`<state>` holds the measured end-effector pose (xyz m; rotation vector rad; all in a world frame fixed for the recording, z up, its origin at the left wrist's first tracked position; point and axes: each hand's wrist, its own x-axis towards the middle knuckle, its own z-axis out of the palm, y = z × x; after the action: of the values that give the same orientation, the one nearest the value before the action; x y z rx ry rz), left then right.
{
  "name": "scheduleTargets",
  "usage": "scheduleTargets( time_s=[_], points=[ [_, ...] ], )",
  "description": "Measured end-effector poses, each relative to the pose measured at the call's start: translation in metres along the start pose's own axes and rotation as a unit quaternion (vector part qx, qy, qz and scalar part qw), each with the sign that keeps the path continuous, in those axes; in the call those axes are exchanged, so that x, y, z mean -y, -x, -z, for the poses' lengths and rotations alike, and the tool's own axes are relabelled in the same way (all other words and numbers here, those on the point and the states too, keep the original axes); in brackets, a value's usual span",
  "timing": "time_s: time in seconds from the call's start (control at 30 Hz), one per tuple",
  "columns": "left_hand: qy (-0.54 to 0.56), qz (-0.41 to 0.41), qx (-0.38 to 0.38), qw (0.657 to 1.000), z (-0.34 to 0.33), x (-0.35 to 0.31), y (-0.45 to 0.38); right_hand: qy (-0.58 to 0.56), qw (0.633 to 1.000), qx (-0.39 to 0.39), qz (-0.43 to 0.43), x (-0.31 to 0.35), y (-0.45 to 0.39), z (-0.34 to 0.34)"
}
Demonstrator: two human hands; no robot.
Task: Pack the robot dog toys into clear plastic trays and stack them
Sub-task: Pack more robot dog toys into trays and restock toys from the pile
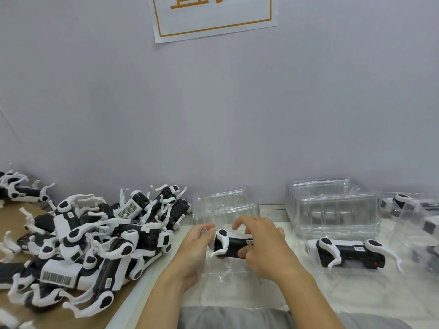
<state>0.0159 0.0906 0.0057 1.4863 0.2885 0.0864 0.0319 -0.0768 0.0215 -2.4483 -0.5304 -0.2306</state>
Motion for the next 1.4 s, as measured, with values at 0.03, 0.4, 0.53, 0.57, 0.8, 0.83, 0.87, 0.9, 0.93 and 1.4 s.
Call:
scheduleTargets(
  time_s=[0.03, 0.4, 0.53, 0.57, 0.8, 0.83, 0.87, 0.9, 0.93, 1.4],
  points=[
    [-0.001, -0.001, 0.000, 1.000, 0.000, 0.000, 0.000, -0.003, 1.000, 0.000, -0.001, 0.000, 0.000, 0.000],
    [0.019, 0.014, -0.033, 0.999, -0.002, -0.002, -0.005, 0.014, 1.000, -0.010, 0.002, 0.000, 0.000, -0.002],
    [-0.032, -0.009, -0.055, 0.998, -0.003, 0.004, -0.010, 0.031, 0.999, -0.005, 0.011, 0.000, 0.001, -0.001],
    [-0.037, -0.009, -0.060, 0.997, -0.003, 0.005, -0.011, 0.036, 0.999, -0.003, 0.013, 0.001, 0.001, -0.001],
    [-0.029, 0.018, -0.041, 0.999, 0.001, 0.008, -0.014, 0.035, 0.999, -0.002, 0.011, 0.002, 0.002, 0.001],
    [-0.030, 0.029, -0.039, 0.998, 0.001, 0.007, -0.014, 0.035, 0.999, 0.000, 0.009, 0.002, 0.002, 0.001],
    [-0.033, 0.038, -0.041, 0.998, 0.001, 0.007, -0.014, 0.036, 0.999, 0.001, 0.008, 0.002, 0.002, 0.001],
    [-0.035, 0.044, -0.045, 0.997, 0.001, 0.007, -0.014, 0.037, 0.999, 0.004, 0.007, 0.002, 0.002, 0.001],
    [-0.037, 0.045, -0.052, 0.997, 0.001, 0.007, -0.015, 0.039, 0.999, 0.007, 0.007, 0.002, 0.003, 0.001],
    [-0.067, 0.039, -0.072, 0.994, -0.001, 0.002, -0.008, -0.045, 0.998, -0.005, 0.045, 0.025, 0.002, 0.010]
  ],
)
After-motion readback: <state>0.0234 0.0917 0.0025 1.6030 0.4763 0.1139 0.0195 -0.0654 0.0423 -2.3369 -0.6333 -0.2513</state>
